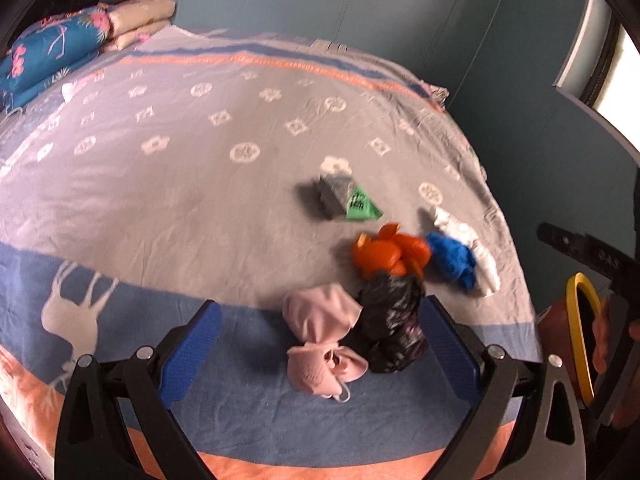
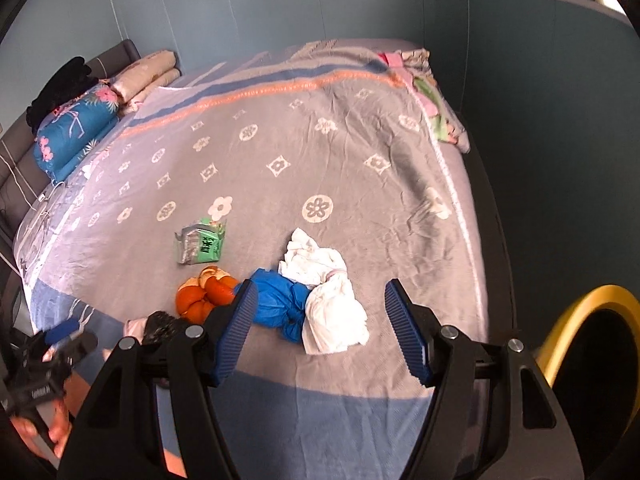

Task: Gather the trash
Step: 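Move both open tools back toward the remaining items on the bed, then grasp the pink fabric with the left tool while the right tool grasps white tissues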

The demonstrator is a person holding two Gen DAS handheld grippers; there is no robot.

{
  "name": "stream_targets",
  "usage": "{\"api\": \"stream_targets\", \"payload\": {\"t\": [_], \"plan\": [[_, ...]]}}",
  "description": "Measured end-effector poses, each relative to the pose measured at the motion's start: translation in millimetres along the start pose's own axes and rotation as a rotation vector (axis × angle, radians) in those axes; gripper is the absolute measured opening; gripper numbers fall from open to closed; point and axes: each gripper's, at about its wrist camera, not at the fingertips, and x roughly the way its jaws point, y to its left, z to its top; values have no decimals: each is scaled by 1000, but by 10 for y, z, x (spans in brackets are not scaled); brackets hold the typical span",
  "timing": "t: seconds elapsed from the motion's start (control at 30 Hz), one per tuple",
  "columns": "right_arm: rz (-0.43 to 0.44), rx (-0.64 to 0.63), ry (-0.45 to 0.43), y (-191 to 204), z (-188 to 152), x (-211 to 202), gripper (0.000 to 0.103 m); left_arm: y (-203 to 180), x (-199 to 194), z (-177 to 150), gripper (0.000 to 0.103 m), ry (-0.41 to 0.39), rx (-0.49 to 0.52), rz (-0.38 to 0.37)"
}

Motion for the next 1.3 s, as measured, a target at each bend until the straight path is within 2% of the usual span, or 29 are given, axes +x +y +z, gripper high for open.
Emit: {"api": "stream_targets", "payload": {"t": [0.37,0.5,0.63,0.77,0.83,0.93,1.0,1.1,1.3], "plan": [[-27,56,111,-64,72,863,59,-19,328,-155,95,85,31,38],[-55,34,114,-52,40,1053,59,-53,420,-177,95,106,58,49],[-47,42,138,-87,19,1178,59,-46,482,-189,95,121,57,42],[-51,9,150,-43,4,1232,52,-41,535,-191,95,136,46,32],[-47,-6,159,0,-12,1262,48,-68,569,-210,90,145,62,39],[-47,-17,171,46,-42,1293,40,-84,577,-217,78,150,71,28],[-49,-23,173,63,-55,1296,29,-94,576,-229,56,157,76,20],[-61,-20,171,52,-59,1284,20,-101,580,-248,33,172,78,3],[-50,1,168,16,-52,1256,17,-145,500,-268,21,160,108,-25]]}}
